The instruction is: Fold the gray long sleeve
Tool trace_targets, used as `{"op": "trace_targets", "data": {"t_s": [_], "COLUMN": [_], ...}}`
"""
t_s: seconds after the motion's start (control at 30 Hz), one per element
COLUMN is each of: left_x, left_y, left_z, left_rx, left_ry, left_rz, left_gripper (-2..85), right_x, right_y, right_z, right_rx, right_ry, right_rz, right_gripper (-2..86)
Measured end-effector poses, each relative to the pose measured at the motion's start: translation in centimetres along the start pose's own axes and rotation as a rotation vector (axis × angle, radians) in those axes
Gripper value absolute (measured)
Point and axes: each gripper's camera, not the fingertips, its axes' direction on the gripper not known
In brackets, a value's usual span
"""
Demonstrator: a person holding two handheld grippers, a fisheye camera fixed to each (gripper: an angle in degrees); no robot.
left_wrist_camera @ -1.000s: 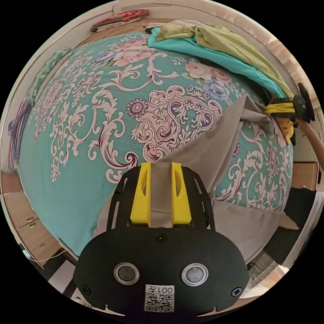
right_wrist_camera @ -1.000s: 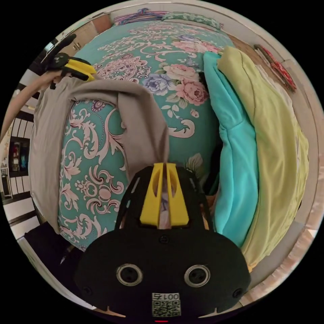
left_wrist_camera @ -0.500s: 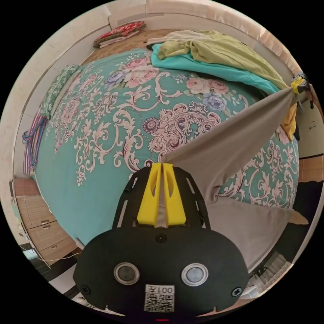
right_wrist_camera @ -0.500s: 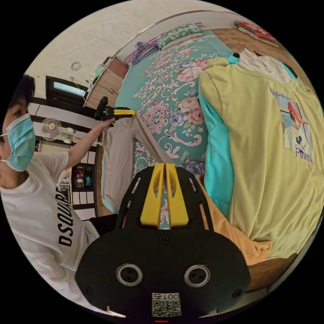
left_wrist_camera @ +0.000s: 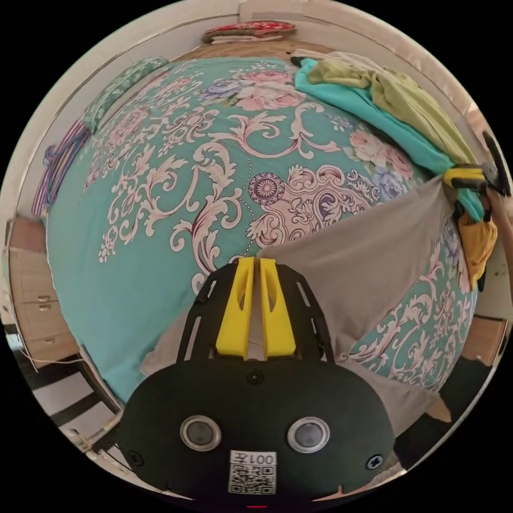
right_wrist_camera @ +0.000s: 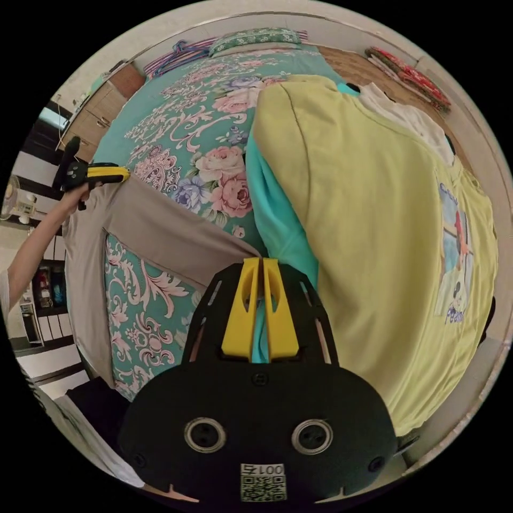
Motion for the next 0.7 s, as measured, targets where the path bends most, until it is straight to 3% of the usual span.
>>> {"op": "trace_targets", "data": {"t_s": [0.27, 0.4, 0.57, 0.7], "left_x": [1.0, 3.4, 5.3, 5.1], "left_y": [6.6, 11.4, 20.5, 31.5], "left_z": [-4.4, -7.7, -10.9, -13.9], "left_rx": [0.141, 0.263, 0.315, 0.239], "left_ry": [-0.017, 0.020, 0.067, -0.005], "left_rz": [-0.249, -0.370, -0.604, -0.796], "left_gripper": [6.5, 6.5, 5.2, 3.3], "right_x": [-4.3, -8.0, -15.6, -21.9], "right_y": [2.4, 5.8, 7.0, 4.8], "right_z": [-0.3, 2.8, 8.9, 13.7], "right_rx": [0.002, 0.058, 0.121, 0.082], "right_ry": [0.292, 0.150, 0.433, 0.401], "right_rz": [-0.027, -0.070, -0.207, -0.317], "right_gripper": [10.5, 6.8, 1.1, 0.5]}}
